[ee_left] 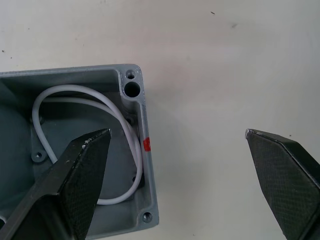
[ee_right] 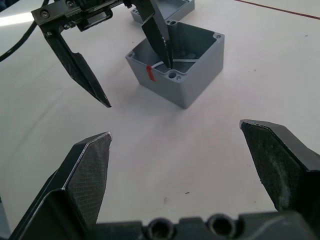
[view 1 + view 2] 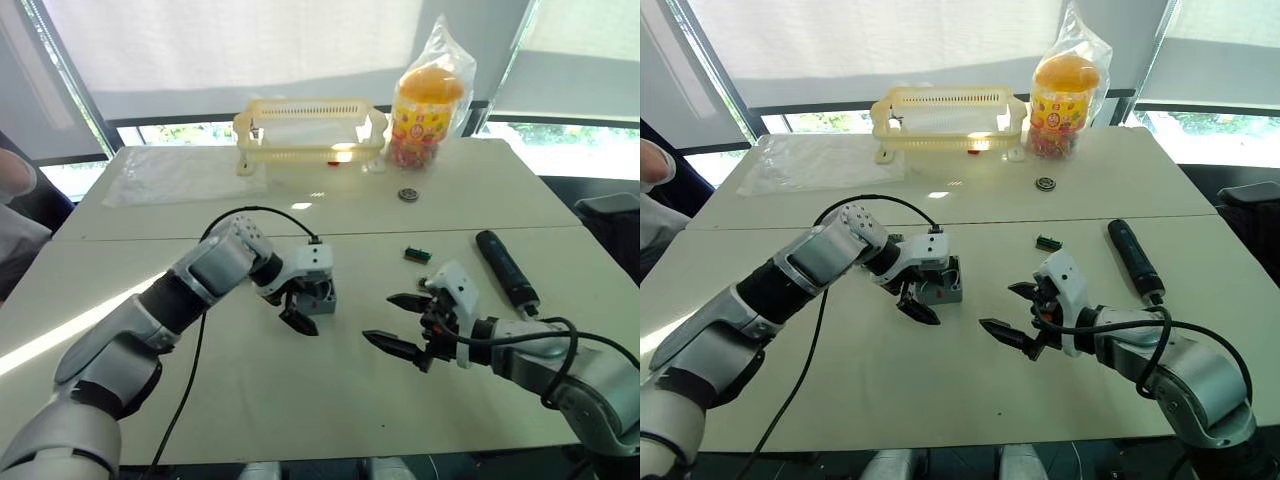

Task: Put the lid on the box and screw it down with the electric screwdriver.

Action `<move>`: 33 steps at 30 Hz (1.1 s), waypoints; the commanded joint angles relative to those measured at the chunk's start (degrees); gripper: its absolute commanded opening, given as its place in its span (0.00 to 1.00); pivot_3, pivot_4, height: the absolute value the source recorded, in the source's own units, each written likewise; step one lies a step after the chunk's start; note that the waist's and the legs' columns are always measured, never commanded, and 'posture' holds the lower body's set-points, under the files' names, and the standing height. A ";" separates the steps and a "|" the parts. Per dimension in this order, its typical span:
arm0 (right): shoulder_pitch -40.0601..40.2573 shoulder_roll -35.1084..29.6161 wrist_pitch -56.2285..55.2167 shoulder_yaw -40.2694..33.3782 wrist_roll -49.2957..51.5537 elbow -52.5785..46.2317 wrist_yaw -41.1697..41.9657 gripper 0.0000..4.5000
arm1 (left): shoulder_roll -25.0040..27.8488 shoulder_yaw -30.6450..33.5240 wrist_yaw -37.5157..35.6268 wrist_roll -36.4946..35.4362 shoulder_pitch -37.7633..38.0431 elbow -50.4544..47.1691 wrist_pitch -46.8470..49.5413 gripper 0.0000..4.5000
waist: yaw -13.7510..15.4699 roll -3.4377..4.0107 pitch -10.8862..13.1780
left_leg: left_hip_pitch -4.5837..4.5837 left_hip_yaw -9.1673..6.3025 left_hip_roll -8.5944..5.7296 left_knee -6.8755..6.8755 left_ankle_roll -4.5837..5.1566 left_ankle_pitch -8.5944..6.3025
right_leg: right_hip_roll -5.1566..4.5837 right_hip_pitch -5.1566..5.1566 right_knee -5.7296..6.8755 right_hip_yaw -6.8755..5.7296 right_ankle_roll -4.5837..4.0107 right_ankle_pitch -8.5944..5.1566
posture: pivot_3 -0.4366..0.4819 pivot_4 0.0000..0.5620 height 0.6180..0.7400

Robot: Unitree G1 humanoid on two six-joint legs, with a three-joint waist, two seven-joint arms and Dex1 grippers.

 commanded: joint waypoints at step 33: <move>9.20 -5.58 3.43 -10.09 9.72 -7.39 -1.36 1.00 | -3.45 -0.80 -15.41 5.59 -0.99 11.83 -50.01 0.01 | -0.04 0.01 -0.01 | 0.02 0.00 -0.02 0.06 0.02 -0.01 | -0.03 0.10 -0.01 0.00 -0.01 0.01 | 0.48 0.27 1.00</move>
